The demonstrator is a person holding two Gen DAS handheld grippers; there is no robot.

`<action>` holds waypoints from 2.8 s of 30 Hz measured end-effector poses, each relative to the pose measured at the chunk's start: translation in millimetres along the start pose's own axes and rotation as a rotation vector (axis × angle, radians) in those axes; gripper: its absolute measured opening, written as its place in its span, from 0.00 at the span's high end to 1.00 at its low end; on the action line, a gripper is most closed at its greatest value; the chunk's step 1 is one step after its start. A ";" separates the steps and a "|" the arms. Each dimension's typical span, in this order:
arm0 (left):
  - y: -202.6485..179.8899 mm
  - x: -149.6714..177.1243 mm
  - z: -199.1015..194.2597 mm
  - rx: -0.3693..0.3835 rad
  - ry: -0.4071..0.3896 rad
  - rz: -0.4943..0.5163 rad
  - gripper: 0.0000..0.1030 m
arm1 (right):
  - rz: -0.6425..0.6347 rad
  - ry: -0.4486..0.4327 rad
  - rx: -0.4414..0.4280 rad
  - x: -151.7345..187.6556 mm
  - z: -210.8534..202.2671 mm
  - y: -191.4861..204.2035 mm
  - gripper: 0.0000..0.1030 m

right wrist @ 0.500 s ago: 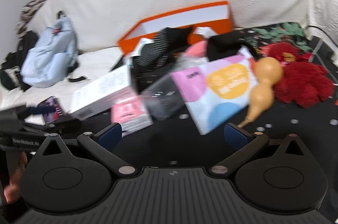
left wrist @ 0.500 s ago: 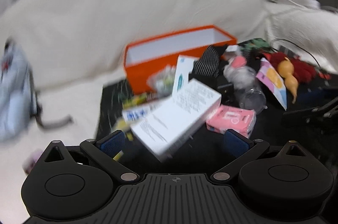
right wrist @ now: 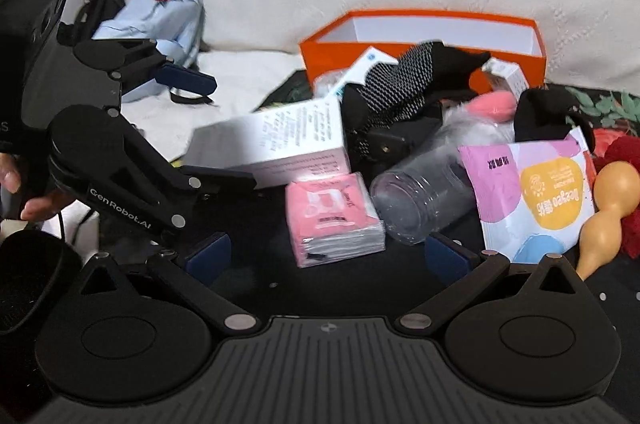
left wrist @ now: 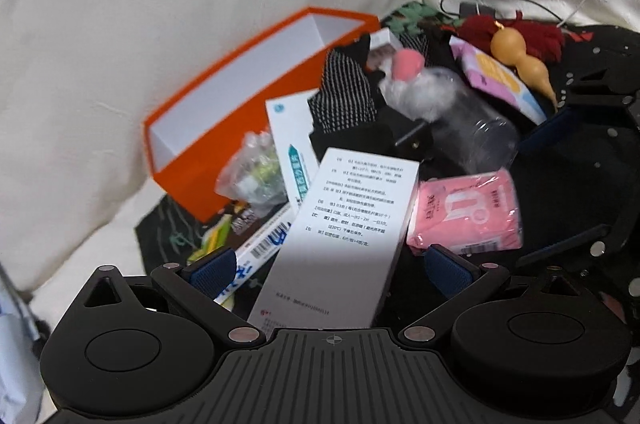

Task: Organize objects
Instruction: 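Grasp the white medicine box with the left tool while the right grasps the pink tissue pack, then lift both held items and carry them over the orange box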

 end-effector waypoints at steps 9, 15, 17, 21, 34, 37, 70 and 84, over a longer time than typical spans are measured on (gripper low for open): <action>19.9 5.4 34.4 0.047 0.068 -0.118 0.00 | 0.028 0.033 0.017 -4.3 30.8 -10.3 0.00; 25.8 6.3 28.1 -0.008 0.090 -0.248 0.00 | -0.001 0.025 0.026 -7.3 37.3 -6.9 0.35; 24.0 10.1 22.2 -0.045 0.127 -0.302 0.00 | 0.007 0.023 0.028 -6.0 32.6 -8.5 0.41; 23.5 21.9 0.6 -0.038 0.212 -0.492 0.00 | 0.008 0.041 0.032 1.9 13.9 -9.6 0.42; 3.7 36.6 -20.1 -0.104 0.165 -0.567 0.00 | -0.009 0.049 0.067 24.2 -25.3 0.5 0.18; 2.1 37.7 -19.3 -0.107 0.142 -0.577 0.00 | -0.021 0.058 0.082 21.3 -21.9 3.6 0.15; 2.6 42.0 -42.7 -0.102 -0.087 -0.626 0.00 | 0.224 -0.293 0.056 23.8 -58.0 -40.1 0.44; -7.4 35.7 -57.9 -0.064 -0.182 -0.591 0.00 | 0.270 -0.296 0.122 30.4 -57.6 -50.8 0.44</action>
Point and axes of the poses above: each gripper's, at about its wrist camera, not at the fingertips, and z roughly the way its jaws point, y to its left, x to its underside, the point moved 1 cm from there along z, roughly the way its jaws point, and after that the axes turned 15 degrees about -z, right-handed, at the moved point
